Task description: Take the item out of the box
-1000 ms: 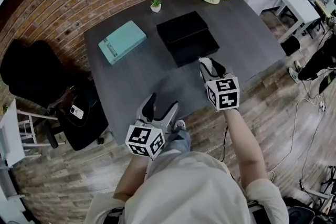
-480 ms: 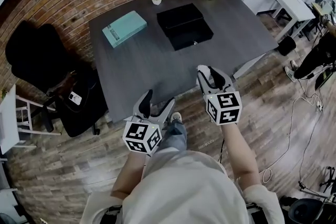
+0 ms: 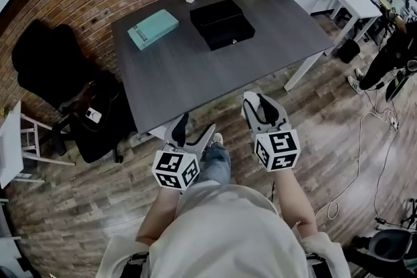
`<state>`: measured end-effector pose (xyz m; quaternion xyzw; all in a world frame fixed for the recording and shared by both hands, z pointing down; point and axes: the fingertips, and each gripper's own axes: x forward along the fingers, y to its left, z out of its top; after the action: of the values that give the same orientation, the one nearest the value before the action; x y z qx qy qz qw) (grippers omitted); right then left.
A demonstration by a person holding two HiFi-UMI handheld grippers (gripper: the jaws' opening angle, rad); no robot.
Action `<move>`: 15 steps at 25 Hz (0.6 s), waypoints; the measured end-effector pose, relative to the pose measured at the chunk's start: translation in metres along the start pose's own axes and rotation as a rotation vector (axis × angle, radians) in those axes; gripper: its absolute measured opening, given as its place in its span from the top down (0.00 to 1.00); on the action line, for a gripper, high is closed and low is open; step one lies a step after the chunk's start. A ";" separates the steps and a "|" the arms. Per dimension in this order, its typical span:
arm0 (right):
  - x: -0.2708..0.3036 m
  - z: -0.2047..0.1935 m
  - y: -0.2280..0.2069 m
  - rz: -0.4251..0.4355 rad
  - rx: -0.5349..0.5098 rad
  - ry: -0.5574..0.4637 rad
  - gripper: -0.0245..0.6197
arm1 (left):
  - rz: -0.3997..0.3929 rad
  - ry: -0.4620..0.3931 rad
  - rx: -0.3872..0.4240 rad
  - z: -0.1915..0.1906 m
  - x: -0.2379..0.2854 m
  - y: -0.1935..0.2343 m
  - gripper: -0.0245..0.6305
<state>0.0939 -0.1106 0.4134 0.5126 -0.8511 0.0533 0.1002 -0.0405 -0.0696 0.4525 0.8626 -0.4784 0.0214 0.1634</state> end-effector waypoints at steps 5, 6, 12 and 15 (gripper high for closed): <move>-0.034 -0.006 0.012 -0.009 0.023 -0.034 0.72 | -0.019 -0.004 0.017 -0.005 -0.015 -0.015 0.45; -0.040 -0.006 0.014 -0.012 0.023 -0.038 0.72 | -0.023 -0.004 0.019 -0.005 -0.017 -0.017 0.45; -0.062 -0.010 0.026 -0.017 0.021 -0.048 0.72 | -0.037 -0.010 0.024 -0.007 -0.030 -0.028 0.45; -0.065 -0.012 0.027 -0.019 0.020 -0.048 0.73 | -0.044 -0.010 0.027 -0.008 -0.032 -0.031 0.45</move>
<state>0.1007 -0.0397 0.4103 0.5227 -0.8478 0.0484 0.0750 -0.0310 -0.0261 0.4460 0.8752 -0.4596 0.0200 0.1499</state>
